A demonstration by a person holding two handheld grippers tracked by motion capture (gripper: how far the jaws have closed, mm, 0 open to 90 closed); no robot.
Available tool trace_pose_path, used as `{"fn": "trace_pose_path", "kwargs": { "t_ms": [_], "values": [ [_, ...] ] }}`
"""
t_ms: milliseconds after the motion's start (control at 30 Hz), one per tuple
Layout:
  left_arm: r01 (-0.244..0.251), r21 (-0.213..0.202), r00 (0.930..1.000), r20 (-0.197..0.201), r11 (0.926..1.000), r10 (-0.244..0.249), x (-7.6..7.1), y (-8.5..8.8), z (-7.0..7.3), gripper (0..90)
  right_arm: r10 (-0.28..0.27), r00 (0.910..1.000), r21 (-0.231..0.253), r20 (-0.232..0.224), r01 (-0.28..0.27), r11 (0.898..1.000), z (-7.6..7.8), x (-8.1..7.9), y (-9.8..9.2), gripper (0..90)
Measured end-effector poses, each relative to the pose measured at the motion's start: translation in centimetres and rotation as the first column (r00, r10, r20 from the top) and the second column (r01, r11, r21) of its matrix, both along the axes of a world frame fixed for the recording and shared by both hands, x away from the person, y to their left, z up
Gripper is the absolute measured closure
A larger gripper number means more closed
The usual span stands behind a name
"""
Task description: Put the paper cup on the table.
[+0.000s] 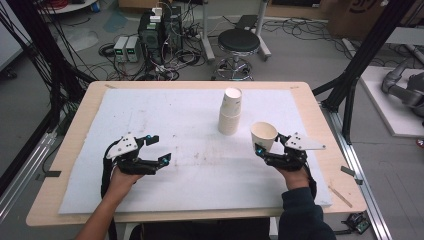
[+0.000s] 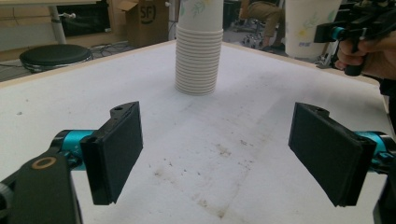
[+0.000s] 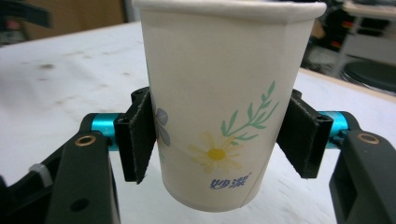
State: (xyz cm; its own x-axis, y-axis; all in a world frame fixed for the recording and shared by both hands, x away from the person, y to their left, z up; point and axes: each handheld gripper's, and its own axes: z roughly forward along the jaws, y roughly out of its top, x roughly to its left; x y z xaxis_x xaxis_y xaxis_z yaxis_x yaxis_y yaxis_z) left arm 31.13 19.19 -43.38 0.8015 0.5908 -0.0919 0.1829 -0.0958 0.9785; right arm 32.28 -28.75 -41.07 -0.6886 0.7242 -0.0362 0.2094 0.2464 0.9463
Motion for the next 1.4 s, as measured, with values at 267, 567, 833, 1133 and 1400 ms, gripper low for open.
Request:
{"fn": "trace_pose_path", "kwargs": {
  "t_ms": [267, 567, 833, 1133, 1400],
  "values": [
    [-0.001, 0.008, 1.0000, -0.001, 1.0000, 0.001, 0.0, -0.1, 0.0, 18.0, -0.161, 0.9829, -0.033, -0.089, 0.159, 0.987, -1.7, 1.8, -1.9, 35.1],
    [-0.013, 0.022, 0.9999, -0.005, 0.9997, 0.013, 0.0, 0.0, -0.1, 18.2, -0.265, 0.9439, -0.081, -0.197, 0.253, 0.964, -3.6, 2.9, -3.1, 35.3],
    [-0.037, 0.038, 0.9991, -0.019, 0.9986, 0.038, 0.0, 0.1, -0.1, 18.5, -0.262, 0.9403, -0.144, -0.217, 0.235, 0.961, -3.5, 2.8, -2.9, 35.3],
    [-0.050, 0.043, 0.9980, -0.036, 0.9978, 0.052, 0.1, 0.2, -0.3, 18.7, -0.247, 0.9488, -0.204, -0.196, 0.207, 0.957, -3.5, 2.0, -3.2, 33.9],
    [-0.055, 0.031, 0.9977, -0.037, 0.9980, 0.057, 0.2, 0.4, -0.4, 18.7, -0.259, 0.9396, -0.178, -0.223, 0.222, 0.959, -3.1, 1.0, -4.0, 20.7]
  ]
}}
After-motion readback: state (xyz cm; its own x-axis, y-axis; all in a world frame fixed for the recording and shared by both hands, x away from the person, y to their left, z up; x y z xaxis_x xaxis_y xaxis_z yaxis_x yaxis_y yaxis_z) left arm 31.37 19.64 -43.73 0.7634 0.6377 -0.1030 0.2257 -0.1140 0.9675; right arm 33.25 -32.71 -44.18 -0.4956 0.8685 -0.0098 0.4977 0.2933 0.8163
